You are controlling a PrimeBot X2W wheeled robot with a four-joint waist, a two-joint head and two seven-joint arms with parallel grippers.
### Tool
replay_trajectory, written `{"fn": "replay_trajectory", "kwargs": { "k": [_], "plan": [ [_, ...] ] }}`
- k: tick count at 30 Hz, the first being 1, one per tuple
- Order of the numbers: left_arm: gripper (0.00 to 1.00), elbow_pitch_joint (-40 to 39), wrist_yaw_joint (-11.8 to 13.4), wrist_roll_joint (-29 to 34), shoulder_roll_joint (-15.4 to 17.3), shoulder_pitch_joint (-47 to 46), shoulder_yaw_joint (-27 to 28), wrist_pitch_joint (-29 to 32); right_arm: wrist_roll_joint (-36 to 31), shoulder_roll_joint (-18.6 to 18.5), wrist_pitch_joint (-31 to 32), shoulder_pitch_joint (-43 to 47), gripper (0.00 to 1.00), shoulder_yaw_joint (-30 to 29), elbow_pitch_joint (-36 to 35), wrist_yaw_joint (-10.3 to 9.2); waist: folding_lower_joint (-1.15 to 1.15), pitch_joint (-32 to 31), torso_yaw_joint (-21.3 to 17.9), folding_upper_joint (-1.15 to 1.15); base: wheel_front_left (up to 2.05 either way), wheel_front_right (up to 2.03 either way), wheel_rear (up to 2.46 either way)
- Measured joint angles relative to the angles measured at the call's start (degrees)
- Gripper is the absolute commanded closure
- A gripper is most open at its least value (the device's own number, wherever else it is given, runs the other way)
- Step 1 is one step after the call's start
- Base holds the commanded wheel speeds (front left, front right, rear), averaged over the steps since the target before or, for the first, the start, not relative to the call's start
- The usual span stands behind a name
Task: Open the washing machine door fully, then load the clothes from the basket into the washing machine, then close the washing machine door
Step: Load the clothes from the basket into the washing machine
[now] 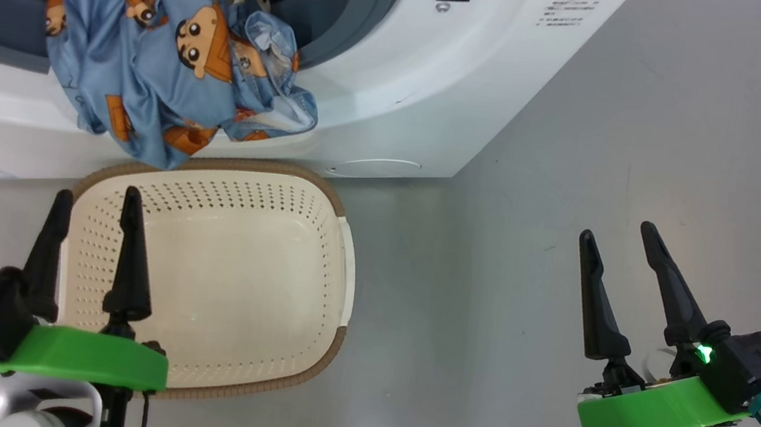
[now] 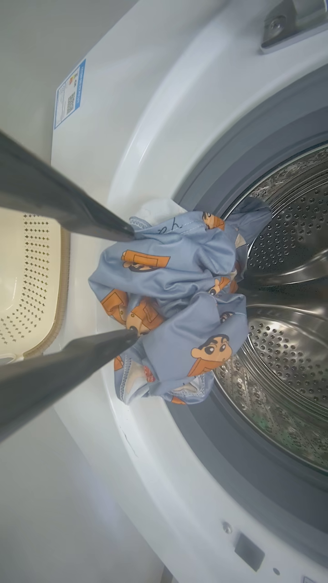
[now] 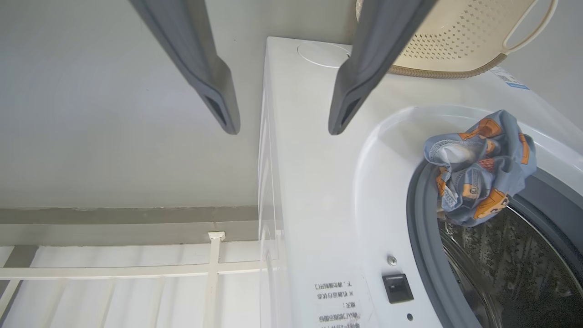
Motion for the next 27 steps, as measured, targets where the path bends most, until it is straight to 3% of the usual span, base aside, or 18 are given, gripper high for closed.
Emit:
{"fn": "replay_trajectory", "kwargs": {
  "k": [27],
  "plan": [
    [0.0,17.0,-1.3,-5.14,0.07,-16.8,0.9,5.55,0.35,1.12,0.0,-0.08,0.0,0.49,0.62,0.0,0.0,1.88,-4.21,0.0,0.0,0.0,0.0]
  ]
}}
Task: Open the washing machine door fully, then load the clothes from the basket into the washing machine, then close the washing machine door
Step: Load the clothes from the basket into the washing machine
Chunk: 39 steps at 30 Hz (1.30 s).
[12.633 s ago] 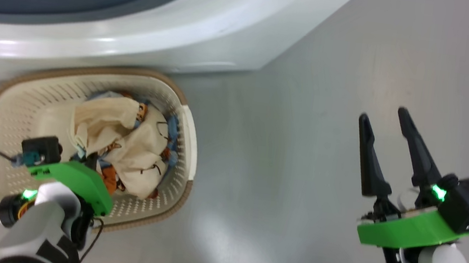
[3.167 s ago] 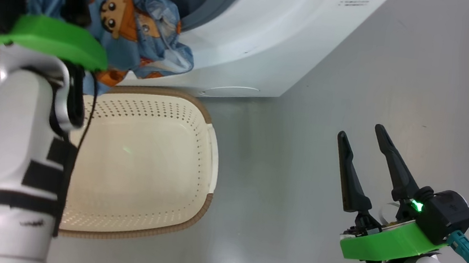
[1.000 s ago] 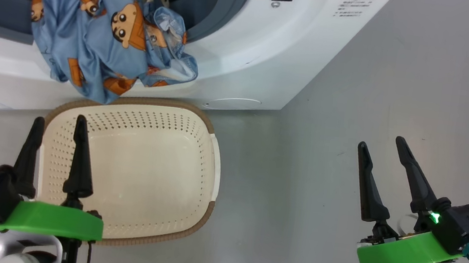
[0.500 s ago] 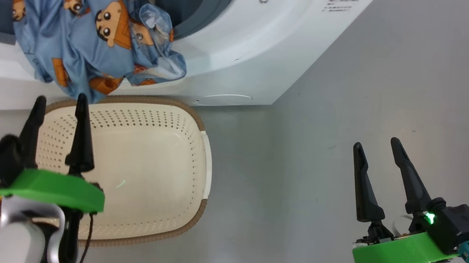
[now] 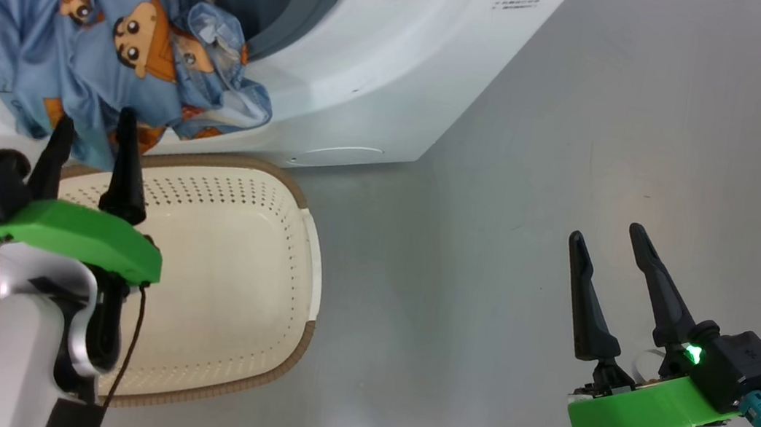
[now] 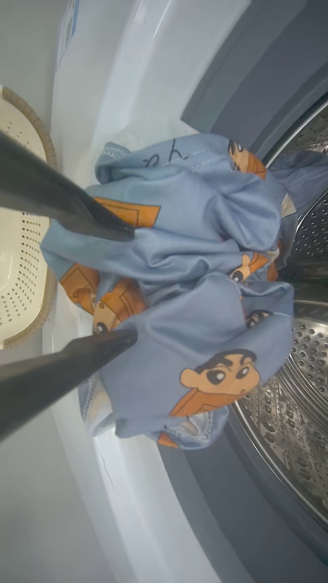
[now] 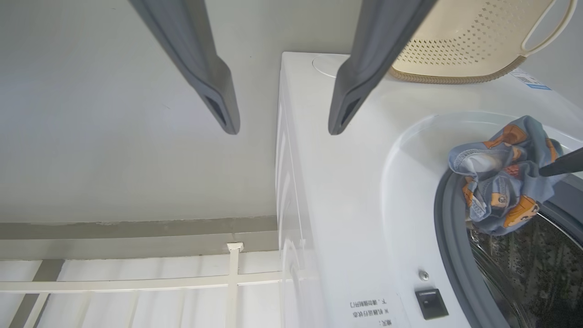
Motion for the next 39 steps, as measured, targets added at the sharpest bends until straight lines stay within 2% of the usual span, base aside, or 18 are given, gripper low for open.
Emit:
{"fn": "replay_trajectory", "kwargs": {
  "k": [13,29,30,31,32,35,36,39],
  "plan": [
    [0.0,9.79,-0.21,-0.35,1.53,-7.5,0.73,-0.07,1.37,0.29,0.0,-0.64,0.0,0.96,-0.01,0.0,0.0,2.03,-1.96,0.0,0.0,0.0,0.0],
    [0.0,18.49,-0.13,-0.33,1.15,-12.65,0.35,-3.07,2.27,0.33,0.0,-1.48,0.0,0.98,-0.09,0.0,0.0,4.02,-3.97,0.0,0.0,0.0,0.0],
    [0.07,19.03,-0.13,-0.33,1.01,-12.95,0.27,-3.2,2.27,0.34,0.0,-1.49,0.0,0.97,-0.09,0.0,0.0,4.04,-3.95,0.0,0.0,0.0,0.0],
    [0.4,19.38,-0.13,-0.33,0.89,-13.18,0.19,-3.43,2.27,0.34,0.0,-1.49,0.0,0.96,-0.08,0.0,0.0,4.05,-3.92,0.0,0.0,0.0,0.0],
    [0.52,19.71,-0.13,-0.33,0.68,-13.4,0.07,-3.75,2.27,0.34,0.0,-1.49,0.0,0.94,-0.07,0.0,0.0,4.03,-3.88,0.0,0.0,0.0,0.0],
    [0.66,20.28,-0.13,-0.34,-0.29,-13.89,-0.33,-4.38,2.27,0.34,0.0,-1.49,0.0,0.9,-0.03,0.0,0.0,3.87,-3.75,0.0,0.0,0.0,0.0],
    [0.66,20.34,-0.13,-0.34,-0.35,-13.91,-0.41,-4.53,2.27,0.34,0.0,-1.49,0.0,0.89,-0.03,0.0,0.0,3.81,-3.68,0.0,0.0,0.0,0.0],
    [0.86,20.53,-0.14,-0.34,-0.4,-13.91,-0.67,-4.9,2.27,0.34,0.0,-1.48,0.0,0.85,-0.03,0.0,0.0,3.63,-3.35,0.0,0.0,0.0,0.0]
  ]
}}
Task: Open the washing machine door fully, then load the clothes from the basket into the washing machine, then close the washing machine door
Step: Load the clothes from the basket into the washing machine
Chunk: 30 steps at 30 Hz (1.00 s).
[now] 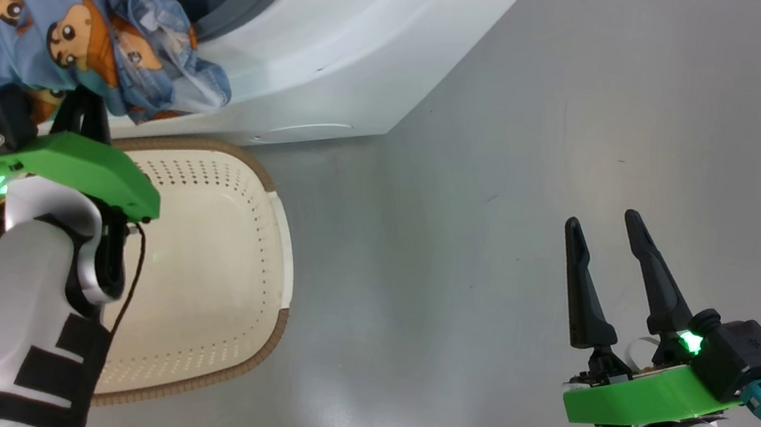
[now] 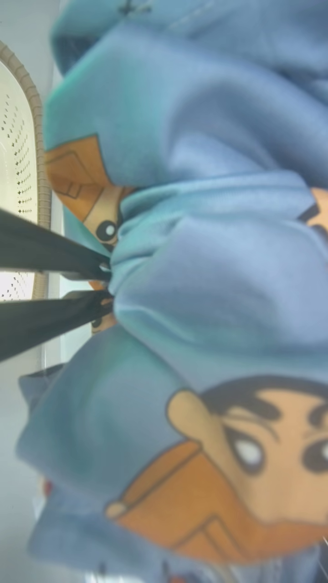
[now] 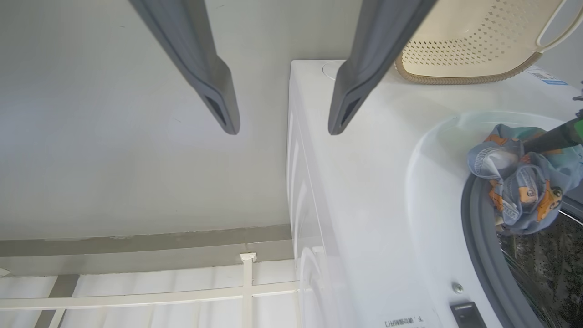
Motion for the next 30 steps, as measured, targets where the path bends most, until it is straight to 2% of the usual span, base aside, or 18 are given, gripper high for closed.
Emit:
{"fn": "replay_trajectory", "kwargs": {
  "k": [1,2,10,17,30],
  "plan": [
    [0.98,-0.04,-0.01,-0.01,-0.1,0.04,-0.08,-0.15,0.0,0.0,0.0,0.01,0.0,0.0,0.0,0.0,0.0,-0.08,0.13,0.0,0.0,0.0,0.0],
    [1.0,-0.23,-0.04,-0.02,-0.22,0.16,-0.14,-0.23,0.0,0.01,0.0,0.01,0.0,0.0,0.0,0.0,0.0,-0.15,0.27,0.0,0.0,0.0,0.0],
    [1.0,-6.79,-0.07,-0.1,0.08,0.73,-0.33,-2.01,-0.04,0.01,0.0,0.05,0.0,-0.15,-0.01,0.0,-0.01,-0.73,1.55,0.0,0.0,0.0,0.0],
    [1.0,-12.45,-0.07,-0.66,-0.07,2.49,-1.25,-0.93,-0.07,0.0,0.0,0.1,0.0,-0.42,-0.02,0.0,-0.01,-1.01,2.48,0.0,0.0,0.0,0.0],
    [1.0,-15.89,1.02,-0.59,0.86,2.19,-1.52,1.33,-0.33,0.0,0.0,0.1,0.0,0.1,0.08,0.0,-0.01,-1.29,2.05,0.0,0.0,0.0,0.0]
  ]
}}
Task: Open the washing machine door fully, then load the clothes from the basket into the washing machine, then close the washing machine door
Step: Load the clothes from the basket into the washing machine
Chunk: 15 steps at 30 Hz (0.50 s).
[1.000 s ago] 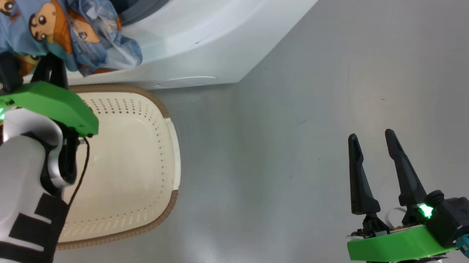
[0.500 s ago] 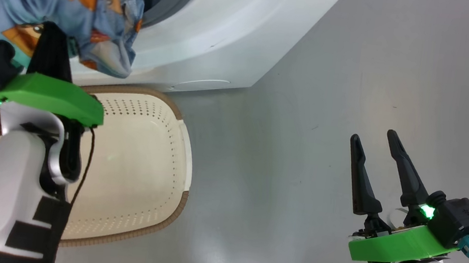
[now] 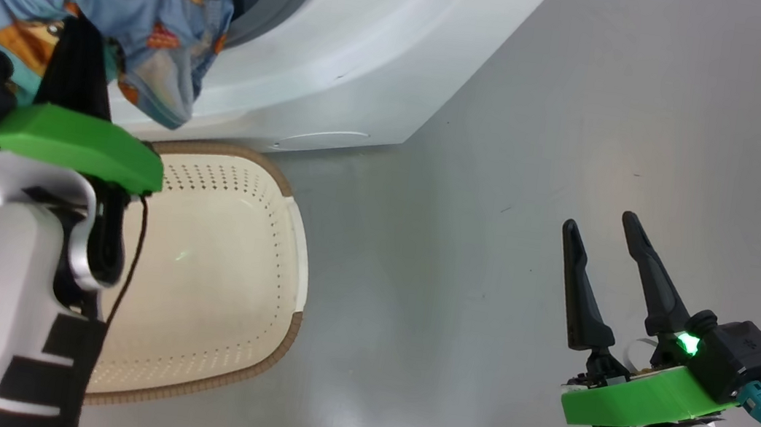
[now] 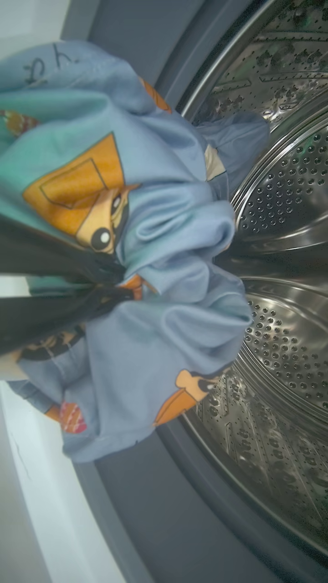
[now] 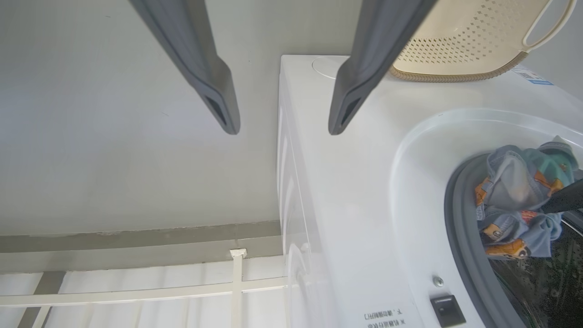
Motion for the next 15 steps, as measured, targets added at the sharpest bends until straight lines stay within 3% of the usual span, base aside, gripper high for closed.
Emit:
{"fn": "replay_trajectory", "kwargs": {
  "k": [15],
  "plan": [
    [1.0,8.64,1.2,0.8,1.8,-11.71,0.67,0.26,0.83,0.05,0.0,0.01,0.0,1.99,0.26,0.0,0.0,0.04,-3.29,0.0,0.0,0.0,0.0]
  ]
}}
